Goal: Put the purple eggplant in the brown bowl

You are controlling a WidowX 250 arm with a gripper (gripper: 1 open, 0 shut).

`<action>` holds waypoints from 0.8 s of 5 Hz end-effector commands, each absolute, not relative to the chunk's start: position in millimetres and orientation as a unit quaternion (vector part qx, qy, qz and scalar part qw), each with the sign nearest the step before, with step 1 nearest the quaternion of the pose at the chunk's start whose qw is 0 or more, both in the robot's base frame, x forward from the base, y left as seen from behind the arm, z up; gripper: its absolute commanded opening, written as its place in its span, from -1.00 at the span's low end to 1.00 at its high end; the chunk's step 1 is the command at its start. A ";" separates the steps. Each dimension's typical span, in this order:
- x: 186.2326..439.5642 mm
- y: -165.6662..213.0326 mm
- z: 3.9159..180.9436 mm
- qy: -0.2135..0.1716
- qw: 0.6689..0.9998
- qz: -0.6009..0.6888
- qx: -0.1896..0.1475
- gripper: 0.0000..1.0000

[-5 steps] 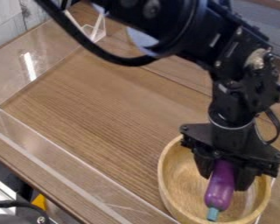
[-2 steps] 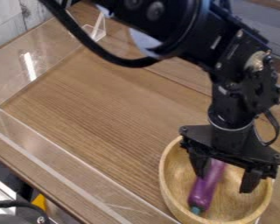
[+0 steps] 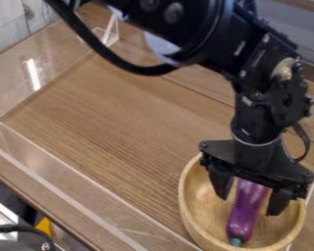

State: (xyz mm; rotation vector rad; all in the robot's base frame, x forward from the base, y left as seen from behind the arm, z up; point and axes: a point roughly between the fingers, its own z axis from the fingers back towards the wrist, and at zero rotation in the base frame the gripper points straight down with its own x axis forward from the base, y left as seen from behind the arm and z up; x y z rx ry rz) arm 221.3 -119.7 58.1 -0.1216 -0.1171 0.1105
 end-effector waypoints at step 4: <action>226.5 -110.2 64.7 -0.071 0.993 0.071 -0.057 1.00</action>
